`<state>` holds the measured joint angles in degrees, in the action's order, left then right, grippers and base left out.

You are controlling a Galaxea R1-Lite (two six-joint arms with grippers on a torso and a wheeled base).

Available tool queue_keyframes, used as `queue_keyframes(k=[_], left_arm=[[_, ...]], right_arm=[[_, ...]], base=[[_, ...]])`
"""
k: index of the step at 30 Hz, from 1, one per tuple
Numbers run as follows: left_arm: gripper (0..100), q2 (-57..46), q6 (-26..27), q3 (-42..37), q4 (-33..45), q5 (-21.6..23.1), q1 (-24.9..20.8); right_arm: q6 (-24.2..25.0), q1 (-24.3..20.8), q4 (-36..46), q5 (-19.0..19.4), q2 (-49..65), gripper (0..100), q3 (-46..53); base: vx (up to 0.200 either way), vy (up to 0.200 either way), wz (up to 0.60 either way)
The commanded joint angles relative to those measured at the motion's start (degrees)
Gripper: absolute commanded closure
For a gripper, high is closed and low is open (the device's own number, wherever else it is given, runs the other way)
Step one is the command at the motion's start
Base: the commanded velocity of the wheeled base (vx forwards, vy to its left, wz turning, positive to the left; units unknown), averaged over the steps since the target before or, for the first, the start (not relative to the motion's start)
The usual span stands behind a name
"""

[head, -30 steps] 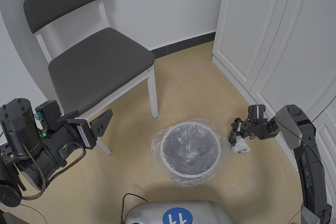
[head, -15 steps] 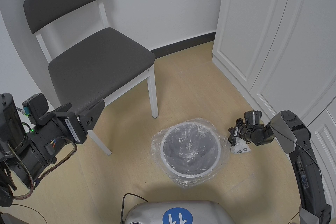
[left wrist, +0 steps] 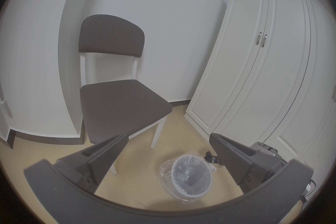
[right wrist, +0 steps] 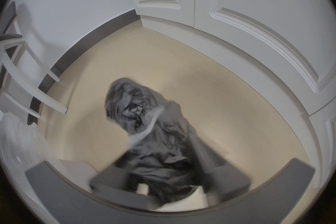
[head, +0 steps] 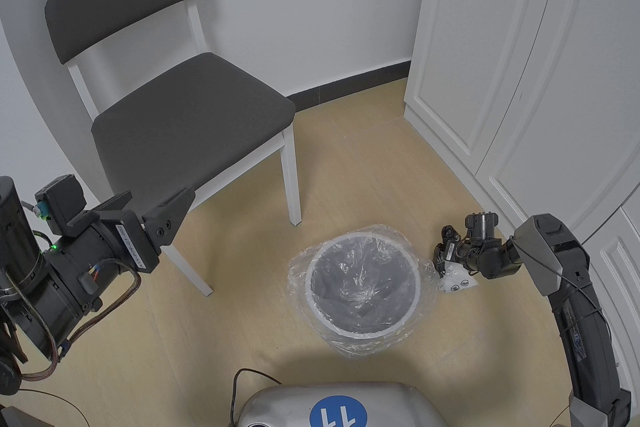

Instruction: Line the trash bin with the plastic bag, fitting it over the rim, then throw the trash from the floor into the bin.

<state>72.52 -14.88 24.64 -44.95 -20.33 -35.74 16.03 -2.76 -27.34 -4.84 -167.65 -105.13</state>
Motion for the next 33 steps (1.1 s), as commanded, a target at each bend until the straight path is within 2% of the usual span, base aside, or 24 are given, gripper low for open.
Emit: queue_keyframes(k=[1, 8, 14, 17, 19, 21, 28, 29, 33], left_arm=[[0, 0.25, -0.06, -0.12, 0.03, 0.03, -0.03], [0, 0.34, 0.03, -0.20, 0.03, 0.03, -0.12], [0, 0.25, 2.14, -0.64, 0.12, -0.14, -0.12], [0, 0.16, 4.07, -0.91, 0.12, -0.32, -0.12], [0, -0.36, 5.30, -1.17, 0.03, -1.55, -0.12], [0, -0.98, 6.45, -1.08, 0.03, -2.52, -0.20], [0, -3.26, 7.68, -1.08, 0.03, -2.52, -0.73], [0, -3.88, 7.77, -1.08, 0.03, -2.52, -0.73], [0, -4.14, 8.47, -1.08, 0.03, -2.52, -0.73]], right_arm=[[0.05, -0.06, -0.52, 0.01, -0.23, 100, 0.10], [-0.03, -0.06, -1.84, -0.43, 1.09, 100, 2.74], [-0.56, 0.12, -3.07, -1.49, 1.71, 100, 3.71], [0.40, 0.47, -3.07, -0.70, 4.87, 100, 4.85], [3.22, 0.91, -3.07, 0.36, 7.33, 100, 5.20], [5.50, 1.17, -2.63, 1.24, 11.64, 100, 7.05], [5.15, 0.65, -3.15, 3.26, 27.11, 100, 18.65], [4.62, -0.32, -3.33, 3.78, 33.35, 100, 23.31], [2.87, -3.05, -5.62, 4.14, 43.10, 100, 31.39]], base=[[0.000, 0.000, 0.00], [0.000, 0.000, 0.00], [0.000, 0.000, 0.00], [0.000, 0.000, 0.00], [0.000, 0.000, 0.00], [0.000, 0.000, 0.00], [0.000, 0.000, 0.00], [0.000, 0.000, 0.00], [0.000, 0.000, 0.00]])
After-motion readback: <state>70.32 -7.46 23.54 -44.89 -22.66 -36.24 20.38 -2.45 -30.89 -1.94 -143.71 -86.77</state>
